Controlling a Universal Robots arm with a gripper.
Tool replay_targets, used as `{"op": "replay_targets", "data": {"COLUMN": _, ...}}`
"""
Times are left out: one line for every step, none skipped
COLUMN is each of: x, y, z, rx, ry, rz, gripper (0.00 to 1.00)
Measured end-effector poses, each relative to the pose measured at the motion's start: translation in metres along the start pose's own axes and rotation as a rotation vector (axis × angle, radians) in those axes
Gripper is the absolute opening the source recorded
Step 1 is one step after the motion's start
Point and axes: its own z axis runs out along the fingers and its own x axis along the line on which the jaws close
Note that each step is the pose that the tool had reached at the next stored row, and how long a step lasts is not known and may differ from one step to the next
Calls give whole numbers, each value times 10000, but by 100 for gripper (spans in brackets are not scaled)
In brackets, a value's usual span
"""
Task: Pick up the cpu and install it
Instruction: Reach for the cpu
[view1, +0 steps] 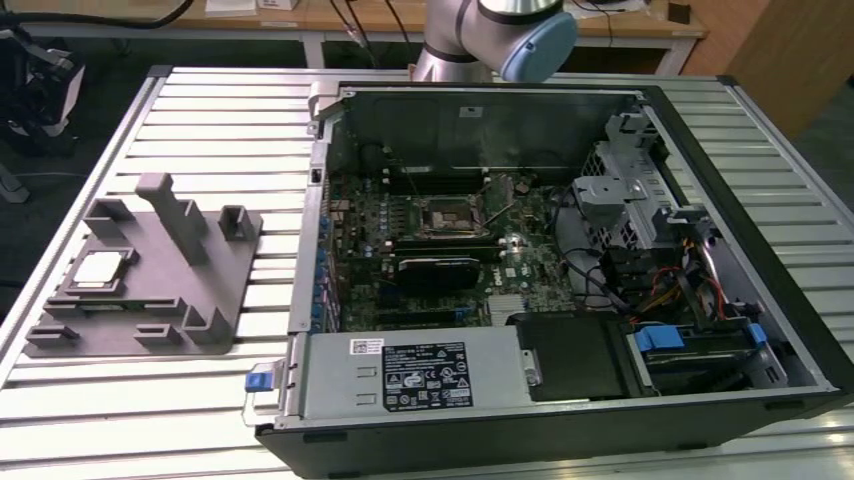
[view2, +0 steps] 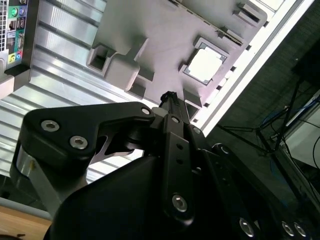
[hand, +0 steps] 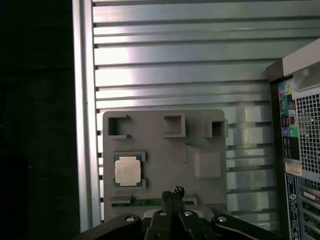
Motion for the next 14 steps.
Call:
{"op": "replay_targets", "data": {"x": 0, "y": -4, "z": 8, "rx": 0, "ry": 0, "rz": 0, "gripper": 11}}
{"op": "replay_targets", "data": {"x": 0, "y": -8, "z": 18, "rx": 0, "ry": -1, "rz": -1, "gripper": 11}}
{"op": "replay_targets", "data": {"x": 1, "y": -12, "z": 27, "rx": 0, "ry": 0, "rz": 0, "gripper": 11}}
{"op": "replay_targets", "data": {"x": 1, "y": -14, "z": 36, "rx": 0, "ry": 0, "rz": 0, "gripper": 11}}
{"op": "replay_targets", "data": {"x": 2, "y": -16, "z": 46, "rx": 0, "ry": 0, "rz": 1, "gripper": 11}}
{"op": "replay_targets", "data": {"x": 3, "y": -18, "z": 57, "rx": 0, "ry": 0, "rz": 1, "gripper": 11}}
{"op": "replay_targets", "data": {"x": 4, "y": -19, "z": 68, "rx": 0, "ry": 1, "rz": 1, "gripper": 11}}
{"op": "replay_targets", "data": {"x": 6, "y": -20, "z": 81, "rx": 0, "ry": 3, "rz": 1, "gripper": 11}}
{"op": "replay_targets", "data": {"x": 7, "y": -22, "z": 94, "rx": 0, "ry": 4, "rz": -1, "gripper": 11}}
{"op": "replay_targets", "data": {"x": 11, "y": -22, "z": 107, "rx": 0, "ry": 6, "rz": -1, "gripper": 11}}
{"op": "replay_targets", "data": {"x": 16, "y": -23, "z": 120, "rx": 0, "ry": 8, "rz": 0, "gripper": 11}}
{"op": "replay_targets", "data": {"x": 21, "y": -24, "z": 134, "rx": 1, "ry": 10, "rz": 0, "gripper": 11}}
{"op": "replay_targets", "data": {"x": 26, "y": -25, "z": 148, "rx": 1, "ry": 12, "rz": 0, "gripper": 11}}
{"op": "replay_targets", "data": {"x": 32, "y": -26, "z": 163, "rx": 2, "ry": 14, "rz": 1, "gripper": 11}}
